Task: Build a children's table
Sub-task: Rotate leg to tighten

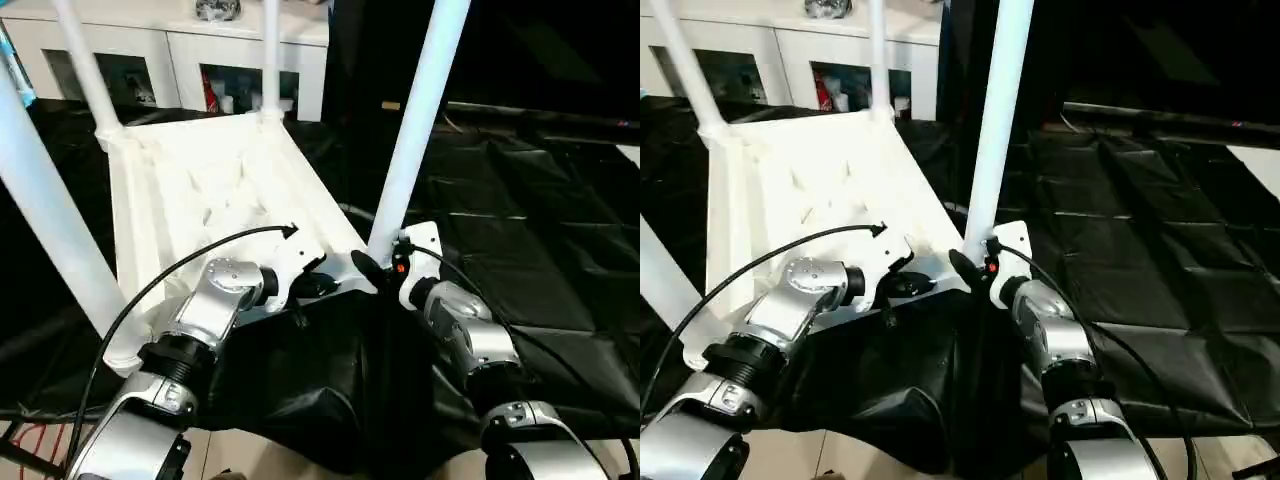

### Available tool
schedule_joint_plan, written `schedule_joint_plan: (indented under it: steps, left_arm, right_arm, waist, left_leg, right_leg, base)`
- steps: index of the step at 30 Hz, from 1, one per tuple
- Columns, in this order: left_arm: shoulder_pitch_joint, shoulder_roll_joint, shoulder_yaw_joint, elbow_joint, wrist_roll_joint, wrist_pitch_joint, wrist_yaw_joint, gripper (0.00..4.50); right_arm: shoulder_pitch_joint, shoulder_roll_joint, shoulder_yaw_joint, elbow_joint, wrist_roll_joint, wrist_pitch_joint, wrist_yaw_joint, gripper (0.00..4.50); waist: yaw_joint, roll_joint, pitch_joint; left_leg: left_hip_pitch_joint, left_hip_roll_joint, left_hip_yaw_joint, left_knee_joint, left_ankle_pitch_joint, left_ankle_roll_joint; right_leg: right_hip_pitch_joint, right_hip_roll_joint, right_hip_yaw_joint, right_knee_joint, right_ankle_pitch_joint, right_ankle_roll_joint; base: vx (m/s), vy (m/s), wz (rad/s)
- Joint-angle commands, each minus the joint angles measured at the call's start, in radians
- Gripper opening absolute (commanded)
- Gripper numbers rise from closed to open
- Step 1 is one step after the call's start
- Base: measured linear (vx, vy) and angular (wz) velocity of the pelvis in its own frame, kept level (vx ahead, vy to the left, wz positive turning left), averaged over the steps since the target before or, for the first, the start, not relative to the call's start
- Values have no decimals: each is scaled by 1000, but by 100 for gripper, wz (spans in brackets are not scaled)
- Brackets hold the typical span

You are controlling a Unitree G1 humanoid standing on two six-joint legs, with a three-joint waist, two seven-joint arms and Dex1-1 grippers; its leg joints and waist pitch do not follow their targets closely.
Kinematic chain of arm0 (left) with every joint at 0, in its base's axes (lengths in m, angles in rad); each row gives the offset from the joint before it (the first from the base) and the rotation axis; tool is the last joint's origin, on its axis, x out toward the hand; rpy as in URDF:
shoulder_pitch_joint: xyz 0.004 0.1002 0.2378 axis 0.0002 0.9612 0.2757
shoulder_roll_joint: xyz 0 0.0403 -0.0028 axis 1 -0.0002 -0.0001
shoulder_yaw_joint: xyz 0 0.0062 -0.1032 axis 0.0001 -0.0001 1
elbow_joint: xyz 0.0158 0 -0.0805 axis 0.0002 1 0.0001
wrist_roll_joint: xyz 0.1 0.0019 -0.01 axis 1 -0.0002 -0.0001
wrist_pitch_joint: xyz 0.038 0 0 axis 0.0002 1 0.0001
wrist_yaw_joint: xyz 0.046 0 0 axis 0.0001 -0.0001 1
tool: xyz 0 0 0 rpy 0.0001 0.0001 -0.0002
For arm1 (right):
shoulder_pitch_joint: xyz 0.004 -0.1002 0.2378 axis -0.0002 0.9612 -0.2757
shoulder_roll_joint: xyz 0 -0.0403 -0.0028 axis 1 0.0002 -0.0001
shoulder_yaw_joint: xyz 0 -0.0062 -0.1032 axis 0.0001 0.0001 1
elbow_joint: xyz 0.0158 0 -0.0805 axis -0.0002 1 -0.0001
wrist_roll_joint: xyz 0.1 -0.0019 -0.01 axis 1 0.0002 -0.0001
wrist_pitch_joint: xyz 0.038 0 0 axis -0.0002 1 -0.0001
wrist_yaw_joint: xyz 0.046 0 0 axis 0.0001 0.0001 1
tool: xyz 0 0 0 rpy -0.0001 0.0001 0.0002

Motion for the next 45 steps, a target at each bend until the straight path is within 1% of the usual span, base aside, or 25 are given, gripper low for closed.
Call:
schedule_joint_plan:
  steps: [1, 3, 4, 6, 7, 8, 9, 10, 11, 12, 14, 15, 16, 18, 19, 21, 30, 35, 38, 39, 40, 41, 42, 43, 45]
  left_arm:
    - [-6, -32, -44, -60, -56, -40, -66, 0]
    - [-1, -21, -46, -69, -58, -40, -84, 0]
    - [5, -7, -51, -80, -63, -40, -113, 0]
    - [18, 26, -61, -102, -72, -44, -173, 0]
    - [23, 41, -67, -110, -72, -47, -198, 0]
    - [24, 48, -70, -112, -68, -49, -210, 0]
    - [24, 48, -70, -112, -68, -49, -210, 0]
    - [29, 76, -83, -115, -56, -60, -243, 0]
    - [30, 79, -83, -116, -56, -61, -248, 0]
    - [33, 89, -87, -121, -56, -63, -265, 0]
    - [42, 110, -91, -138, -63, -64, -305, 0]
    - [44, 116, -93, -145, -67, -62, -317, 0]
    - [49, 127, -96, -158, -76, -57, -341, 0]
    - [59, 143, -101, -181, -90, -52, -375, 0]
    - [62, 146, -101, -187, -94, -49, -383, 0]
    - [66, 155, -104, -196, -102, -48, -401, 0]
    - [79, 171, -107, -213, -111, -41, -419, 0]
    - [59, 150, -91, -165, -83, -53, -344, 0]
    - [19, 93, -49, -105, -67, -49, -207, 0]
    - [4, 68, -34, -87, -65, -39, -155, 0]
    - [0, 60, -30, -83, -64, -37, -140, 0]
    - [-5, 48, -25, -76, -62, -33, -116, 0]
    - [-14, 31, -18, -67, -61, -23, -84, 0]
    - [-22, 12, -13, -58, -58, -13, -48, 0]
    - [-31, -8, -9, -48, -54, -3, -12, 0]
  right_arm:
    - [3, 13, 141, -43, -11, 14, 183, 374]
    - [9, -9, 152, -50, -16, 10, 219, 374]
    - [17, -38, 163, -62, -18, 7, 267, 374]
    - [30, -97, 179, -89, -13, 12, 363, 374]
    - [36, -124, 184, -101, -7, 21, 412, 374]
    - [38, -138, 187, -107, -5, 26, 441, 374]
    - [38, -138, 187, -107, -5, 26, 441, 374]
    - [45, -177, 199, -118, 0, 32, 511, 374]
    - [45, -181, 199, -118, 1, 32, 518, 374]
    - [46, -193, 202, -120, 4, 34, 540, 374]
    - [42, -214, 205, -122, 11, 40, 579, 374]
    - [40, -219, 205, -121, 12, 43, 589, 374]
    - [37, -222, 205, -120, 13, 44, 596, 374]
    - [34, -228, 208, -126, 19, 58, 622, 374]
    - [34, -230, 213, -129, 20, 61, 635, 374]
    - [35, -232, 221, -134, 20, 67, 651, 374]
    - [48, -239, 246, -151, 24, 88, 691, 310]
    - [73, -231, 246, -175, 24, 95, 671, 269]
    - [68, -180, 204, -128, 10, 87, 519, 265]
    - [57, -144, 174, -94, 7, 82, 420, 264]
    - [53, -132, 163, -85, 8, 80, 388, 262]
    - [47, -113, 148, -71, 9, 78, 339, 262]
    - [41, -88, 129, -56, 11, 77, 278, 262]
    - [36, -56, 109, -46, 14, 76, 205, 261]
    - [29, -24, 93, -37, 19, 82, 141, 261]
  waist:
    - [2, 2, -54]
    - [3, 0, -53]
    - [7, -1, -53]
    - [12, -3, -65]
    - [14, -1, -69]
    - [16, -3, -70]
    - [19, -4, -73]
    - [23, -4, -72]
    - [27, -4, -73]
    - [30, -2, -70]
    - [35, 0, -66]
    - [35, 0, -66]
    - [35, 0, -62]
    - [33, 1, -61]
    - [32, -3, -61]
    - [32, -4, -61]
    - [33, -8, -64]
    - [40, -7, -64]
    - [46, -6, -60]
    - [44, -3, -55]
    - [39, -7, -51]
    - [37, -8, -52]
    - [35, -8, -51]
    - [23, -7, -53]
    - [15, -7, -54]
  left_leg:
    - [1, 35, -9, -73, -263, 41]
    - [-3, 34, -8, -72, -253, 47]
    - [-1, 33, -6, -68, -242, 51]
    - [-11, 34, -5, -65, -170, 65]
    - [-13, 36, -2, -60, -111, 86]
    - [-15, 34, 0, -56, -68, 100]
    - [-17, 34, 0, -53, -49, 106]
    - [-19, 33, 1, -50, -30, 119]
    - [-19, 34, 1, -47, -27, 123]
    - [-19, 35, 4, -46, -39, 131]
    - [-18, 38, 3, -50, -92, 110]
    - [-18, 38, 3, -50, -92, 110]
    - [-15, 40, 2, -54, -135, 83]
    - [-12, 40, 0, -56, -158, 67]
    - [-13, 41, -1, -57, -159, 61]
    - [-12, 41, 0, -56, -158, 58]
    - [-16, 38, 0, -53, -119, 62]
    - [-15, 37, 1, -52, -123, 63]
    - [-9, 36, 1, -55, -153, 47]
    - [-3, 33, 1, -58, -195, 34]
    - [-1, 29, -3, -60, -236, 14]
    - [-1, 27, -6, -60, -246, 8]
    - [1, 27, -7, -61, -255, 5]
    - [0, 26, -10, -61, -264, -1]
    - [-3, 25, -11, -61, -260, 5]
  right_leg:
    - [35, -89, 65, -77, -426, -95]
    - [37, -88, 67, -74, -423, -98]
    - [32, -89, 74, -72, -437, -98]
    - [48, -85, 75, -52, -323, -123]
    - [47, -80, 78, -36, -201, -152]
    - [47, -76, 78, -25, -116, -179]
    - [49, -75, 78, -17, -75, -192]
    - [48, -73, 77, -12, -31, -209]
    - [49, -73, 77, -9, -20, -214]
    - [46, -72, 76, -10, -27, -218]
    - [46, -77, 74, -20, -126, -203]
    - [46, -77, 74, -20, -126, -203]
    - [43, -78, 74, -30, -213, -180]
    - [41, -79, 74, -38, -276, -159]
    - [41, -78, 74, -37, -288, -154]
    - [39, -77, 75, -38, -288, -151]
    - [41, -76, 76, -29, -233, -158]
    - [40, -76, 76, -33, -244, -151]
    - [35, -77, 76, -43, -309, -131]
    - [30, -78, 73, -54, -382, -117]
    - [32, -81, 68, -66, -483, -83]
    - [32, -84, 66, -69, -523, -66]
    - [32, -84, 65, -75, -551, -51]
    - [31, -83, 62, -80, -569, -32]
    - [31, -82, 62, -81, -561, -28]
  base:
    - [0, 0, 0]
    - [0, 0, 0]
    - [0, 0, 0]
    - [32, -16, 1]
    - [58, -26, 0]
    - [58, -26, 0]
    - [0, 0, 0]
    - [0, 0, 0]
    - [0, 0, 0]
    - [0, 0, 0]
    - [0, 0, 0]
    - [0, 0, 0]
    - [0, 0, 0]
    - [0, 0, 0]
    - [0, 0, 0]
    - [0, 0, 0]
    - [0, 0, 0]
    - [0, 0, 0]
    - [0, 0, 0]
    - [0, 0, 0]
    - [0, 0, 0]
    - [0, 0, 0]
    - [0, 0, 0]
    - [0, 0, 0]
    - [0, 0, 0]
